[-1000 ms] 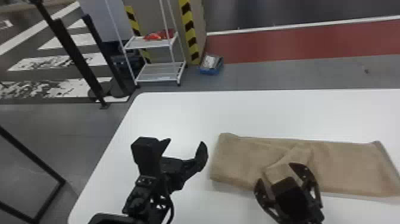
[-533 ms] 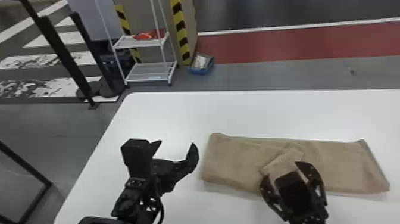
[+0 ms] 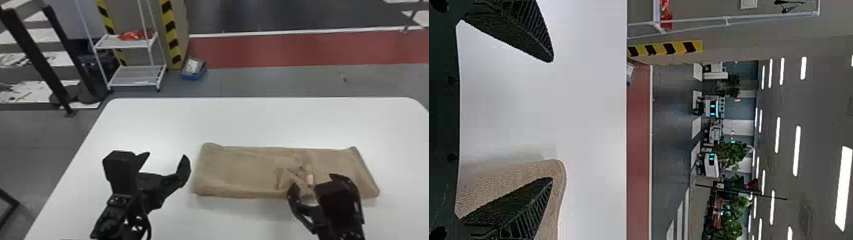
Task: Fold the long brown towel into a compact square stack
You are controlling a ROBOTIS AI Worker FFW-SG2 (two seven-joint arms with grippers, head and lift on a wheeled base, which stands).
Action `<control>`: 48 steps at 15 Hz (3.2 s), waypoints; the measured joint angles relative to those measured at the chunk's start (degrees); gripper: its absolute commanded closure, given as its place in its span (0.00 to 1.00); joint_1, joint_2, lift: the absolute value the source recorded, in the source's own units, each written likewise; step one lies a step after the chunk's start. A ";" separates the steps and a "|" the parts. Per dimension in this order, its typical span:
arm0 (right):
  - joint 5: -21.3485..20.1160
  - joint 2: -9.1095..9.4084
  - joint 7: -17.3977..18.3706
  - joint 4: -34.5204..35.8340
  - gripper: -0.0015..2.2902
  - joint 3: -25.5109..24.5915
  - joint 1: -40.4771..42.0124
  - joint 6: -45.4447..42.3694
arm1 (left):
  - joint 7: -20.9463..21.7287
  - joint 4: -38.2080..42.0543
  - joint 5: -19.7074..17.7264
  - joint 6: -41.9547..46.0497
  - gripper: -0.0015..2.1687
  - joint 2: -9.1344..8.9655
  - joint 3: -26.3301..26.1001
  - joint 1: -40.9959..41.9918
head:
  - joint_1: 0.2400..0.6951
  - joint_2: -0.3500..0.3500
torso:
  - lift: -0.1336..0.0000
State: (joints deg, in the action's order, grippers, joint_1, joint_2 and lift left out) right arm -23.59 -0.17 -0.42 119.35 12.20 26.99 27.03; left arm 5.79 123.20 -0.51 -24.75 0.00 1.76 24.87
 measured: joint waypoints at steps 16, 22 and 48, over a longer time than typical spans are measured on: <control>16.09 0.00 -0.04 8.34 0.08 -6.17 3.06 18.92 | 0.53 -0.73 0.12 2.06 0.01 0.00 0.50 1.06 | 1.00 0.56 | 0.14; 23.09 0.00 -3.72 6.34 0.08 -7.16 1.22 11.56 | 0.54 -0.62 0.08 2.89 0.01 0.00 0.61 1.61 | 1.00 0.62 | 0.14; 24.43 0.00 -10.49 -11.57 0.26 -9.64 -10.48 1.08 | -0.99 -8.73 -1.54 26.97 0.01 0.00 0.95 1.64 | 1.00 0.63 | 0.14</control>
State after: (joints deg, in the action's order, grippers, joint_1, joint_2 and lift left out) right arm 0.84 -0.18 -10.91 107.77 2.57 16.50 28.11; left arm 4.80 114.47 -2.05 2.22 0.00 2.71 26.51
